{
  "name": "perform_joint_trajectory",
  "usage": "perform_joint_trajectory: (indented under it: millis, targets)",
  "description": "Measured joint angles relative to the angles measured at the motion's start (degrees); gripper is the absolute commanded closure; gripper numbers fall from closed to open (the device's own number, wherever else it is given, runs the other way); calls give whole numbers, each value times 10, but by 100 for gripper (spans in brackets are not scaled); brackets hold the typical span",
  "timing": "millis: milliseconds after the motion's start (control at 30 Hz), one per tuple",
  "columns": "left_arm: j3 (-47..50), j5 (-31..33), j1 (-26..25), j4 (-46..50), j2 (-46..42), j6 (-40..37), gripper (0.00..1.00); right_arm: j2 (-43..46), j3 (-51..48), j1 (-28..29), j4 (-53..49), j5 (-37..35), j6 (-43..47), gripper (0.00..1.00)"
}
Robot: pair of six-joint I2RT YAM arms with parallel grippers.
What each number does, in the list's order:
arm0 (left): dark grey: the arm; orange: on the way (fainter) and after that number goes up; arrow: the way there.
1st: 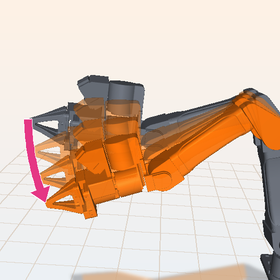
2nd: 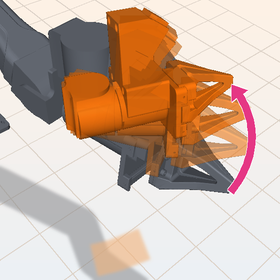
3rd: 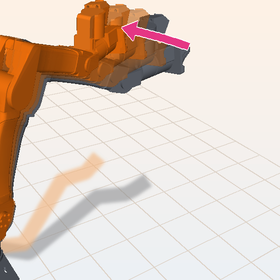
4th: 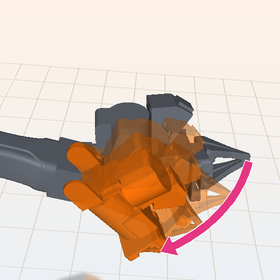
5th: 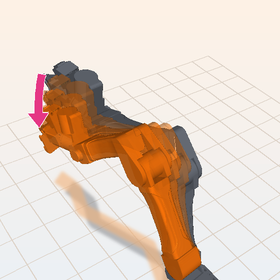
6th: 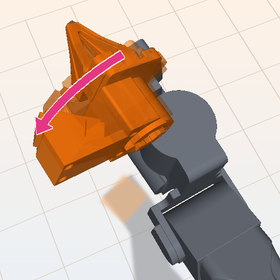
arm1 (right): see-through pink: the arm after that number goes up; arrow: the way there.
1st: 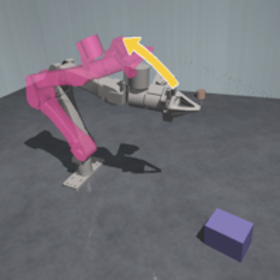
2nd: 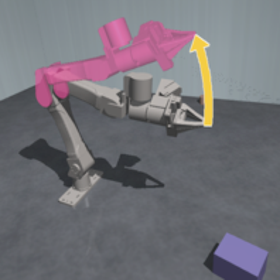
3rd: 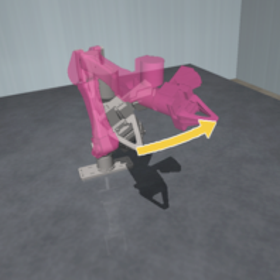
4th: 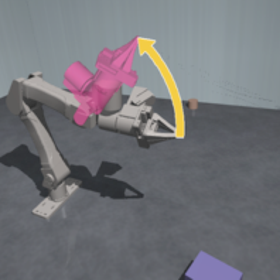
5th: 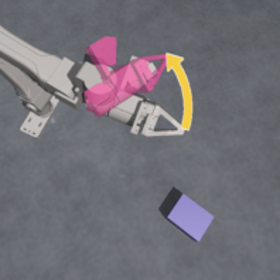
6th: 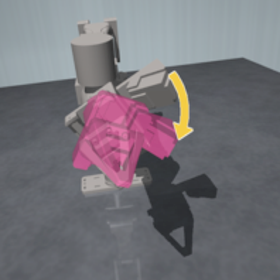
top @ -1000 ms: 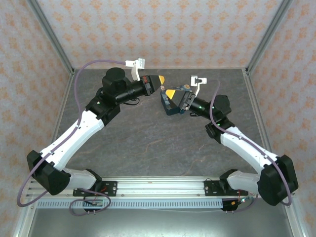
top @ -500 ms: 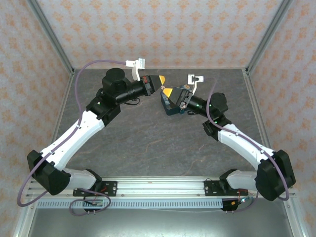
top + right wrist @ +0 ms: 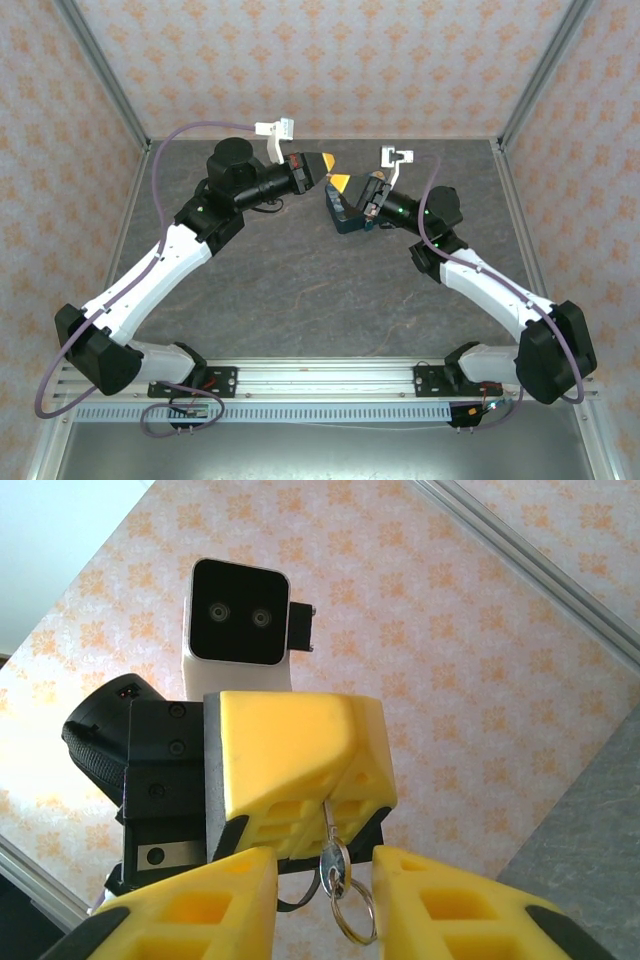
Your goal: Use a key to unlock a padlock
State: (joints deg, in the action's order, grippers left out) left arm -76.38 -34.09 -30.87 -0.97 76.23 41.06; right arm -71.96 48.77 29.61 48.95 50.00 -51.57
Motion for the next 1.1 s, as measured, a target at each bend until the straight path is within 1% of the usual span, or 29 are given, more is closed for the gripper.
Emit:
perform_joint_trajectory:
  millis: [267, 367, 467, 667, 767, 800, 833, 933, 1033, 1100]
  targets:
    - [0, 0, 0, 0, 0, 0, 100, -10, 0, 2, 0, 0, -1, 74]
    - [0, 0, 0, 0, 0, 0, 100, -10, 0, 4, 0, 0, -1, 76]
    - [0, 0, 0, 0, 0, 0, 100, -11, 0, 5, 0, 0, -3, 82]
    - [0, 3, 0, 0, 0, 0, 100, -11, 0, 5, 3, 0, -4, 98]
    - [0, 6, 0, 2, 0, 0, 99, -11, 0, 5, 0, 0, -1, 100]
    - [0, 10, 0, 4, 0, -1, 93, -10, 0, 5, -4, -1, 3, 100]
    - [0, 14, 0, 8, 0, -2, 85, -8, 0, 5, -12, -3, 9, 100]
    - [0, 31, -3, 25, 0, -8, 54, 11, -2, 5, -56, -9, 36, 100]
    - [1, 63, -3, 44, 0, -12, 26, 52, -4, 5, -136, -23, 84, 100]
    - [9, 90, -3, 51, -5, -16, 12, 84, -3, 5, -207, -38, 125, 100]
